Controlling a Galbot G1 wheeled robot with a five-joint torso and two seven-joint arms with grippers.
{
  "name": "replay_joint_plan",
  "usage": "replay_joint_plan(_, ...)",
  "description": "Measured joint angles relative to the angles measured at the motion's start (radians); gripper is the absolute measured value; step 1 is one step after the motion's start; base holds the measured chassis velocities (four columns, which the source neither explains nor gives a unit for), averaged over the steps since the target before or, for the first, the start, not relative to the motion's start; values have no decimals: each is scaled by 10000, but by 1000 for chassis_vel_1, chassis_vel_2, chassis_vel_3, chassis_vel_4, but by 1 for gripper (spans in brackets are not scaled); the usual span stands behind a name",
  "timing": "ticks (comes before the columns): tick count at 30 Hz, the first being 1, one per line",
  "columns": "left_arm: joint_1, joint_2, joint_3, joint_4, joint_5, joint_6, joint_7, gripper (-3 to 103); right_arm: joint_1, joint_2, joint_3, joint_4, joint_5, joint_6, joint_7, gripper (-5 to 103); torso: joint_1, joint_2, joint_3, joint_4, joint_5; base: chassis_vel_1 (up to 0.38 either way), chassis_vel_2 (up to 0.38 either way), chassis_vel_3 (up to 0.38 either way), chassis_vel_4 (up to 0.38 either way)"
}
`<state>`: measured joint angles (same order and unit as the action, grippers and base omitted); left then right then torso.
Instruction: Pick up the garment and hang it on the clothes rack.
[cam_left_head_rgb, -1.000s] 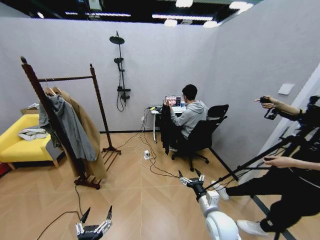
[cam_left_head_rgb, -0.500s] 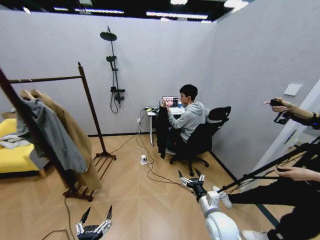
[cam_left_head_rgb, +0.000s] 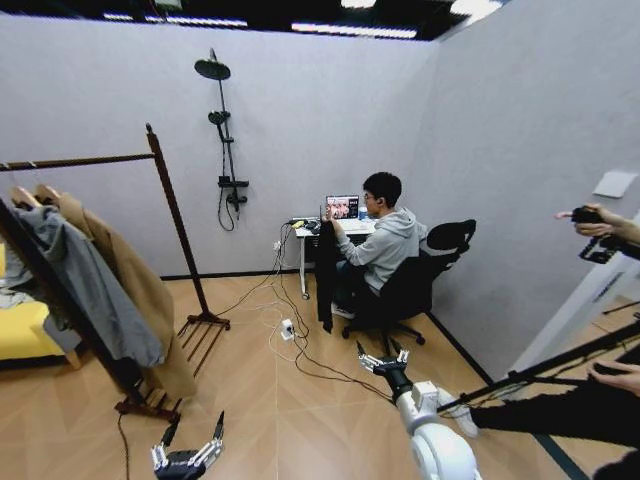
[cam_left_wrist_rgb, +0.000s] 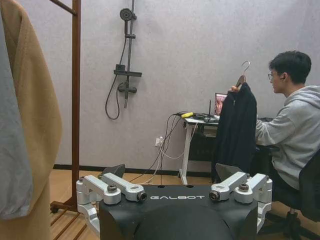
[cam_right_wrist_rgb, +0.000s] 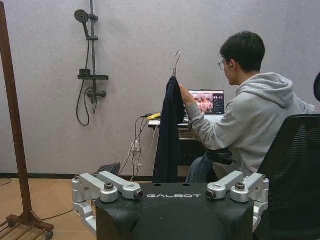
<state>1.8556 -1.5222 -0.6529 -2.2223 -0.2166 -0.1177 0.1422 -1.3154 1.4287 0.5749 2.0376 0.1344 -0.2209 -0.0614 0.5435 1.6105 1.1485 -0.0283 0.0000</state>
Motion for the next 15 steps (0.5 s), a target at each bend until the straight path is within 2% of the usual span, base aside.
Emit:
replay_joint_plan(7,1,0,0,0,0,0,0,100,-18,-7,48,-126,-62,178,-85,100,-1,2,-1,-2,-2,-211,235,232,-220)
replay_joint_plan(10,1,-1,0,-1,0,0,1,100,-20,-7,49,-119,-68,184,-86,100,-1,2,0,4,7,-288,313,249,-292)
replay_joint_plan(14,0,0,0,0,0,0,0,100,-24,2,46,-83,-90,186,-86,100,0,0,0,-2,-3,-336,313,343,-317)
replay_joint_plan(15,0,-1,1,-1,0,0,1,100,-26,8,41,-77,-103,186,-86,100,1,0,0,4,5,-317,353,321,-304)
